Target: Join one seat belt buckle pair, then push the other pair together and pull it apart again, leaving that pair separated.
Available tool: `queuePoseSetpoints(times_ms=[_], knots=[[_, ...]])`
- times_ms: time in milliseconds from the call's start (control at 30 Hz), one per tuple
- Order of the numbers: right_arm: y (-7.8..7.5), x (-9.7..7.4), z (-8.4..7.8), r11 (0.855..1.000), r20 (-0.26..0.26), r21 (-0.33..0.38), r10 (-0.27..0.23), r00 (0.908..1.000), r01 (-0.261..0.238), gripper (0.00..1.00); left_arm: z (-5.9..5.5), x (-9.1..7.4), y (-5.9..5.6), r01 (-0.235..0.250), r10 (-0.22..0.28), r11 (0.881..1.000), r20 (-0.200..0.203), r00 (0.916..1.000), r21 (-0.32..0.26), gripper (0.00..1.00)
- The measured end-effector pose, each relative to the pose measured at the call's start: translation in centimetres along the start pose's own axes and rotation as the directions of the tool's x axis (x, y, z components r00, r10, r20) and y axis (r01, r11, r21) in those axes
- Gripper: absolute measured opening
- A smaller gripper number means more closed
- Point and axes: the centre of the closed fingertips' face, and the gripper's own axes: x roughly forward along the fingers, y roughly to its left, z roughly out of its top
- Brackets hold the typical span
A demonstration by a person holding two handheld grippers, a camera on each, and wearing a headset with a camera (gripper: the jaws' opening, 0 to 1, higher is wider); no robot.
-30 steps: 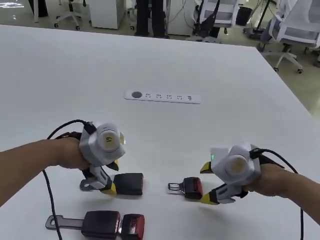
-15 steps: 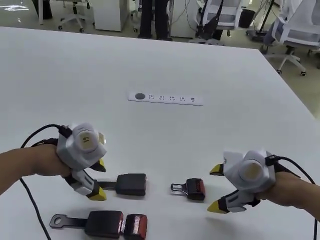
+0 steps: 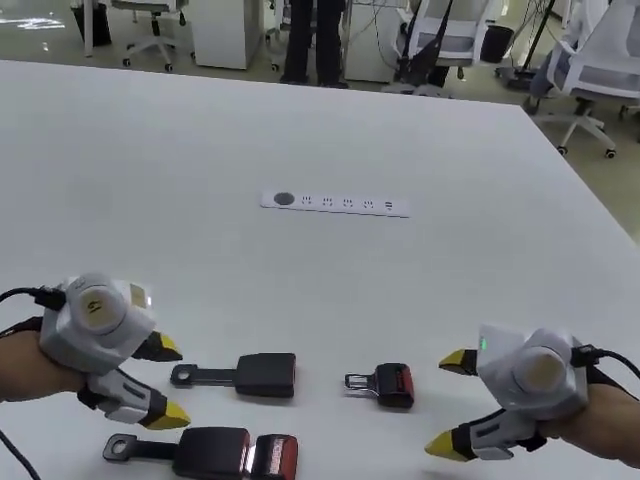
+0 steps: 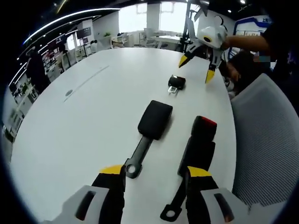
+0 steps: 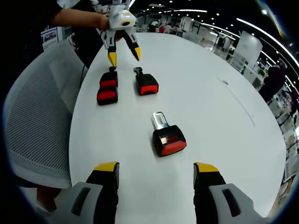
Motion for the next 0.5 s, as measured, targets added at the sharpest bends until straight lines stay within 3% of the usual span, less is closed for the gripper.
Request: queuePoseSetpoints(times_ms=[233,333,433,500], knots=[[1.1,-0.3,0.3,0.995,0.068,0.097,-0.03,0.9972,0.024,0.71,-0.8,-1.0,-1.0,-0.034,0.04,0.997,0.082,0.9959,-0.067,0.59],[1.8,-0.6,0.6,0.992,0.1,0.128,-0.037,0.9942,0.024,0.75,-1.0,-1.6,-1.6,-0.055,0.067,0.994,0.132,0.989,-0.097,0.62],[2.4,-0.7,0.8,0.988,0.127,0.149,-0.048,0.9907,0.029,0.77,-1.0,-2.0,-2.6,-0.065,0.082,0.992,0.158,0.9841,-0.11,0.67],[2.4,-0.8,0.8,0.985,0.142,0.166,-0.068,0.9876,0.044,0.78,-1.4,-2.4,-2.6,-0.073,0.093,0.99,0.175,0.9802,-0.118,0.7]])
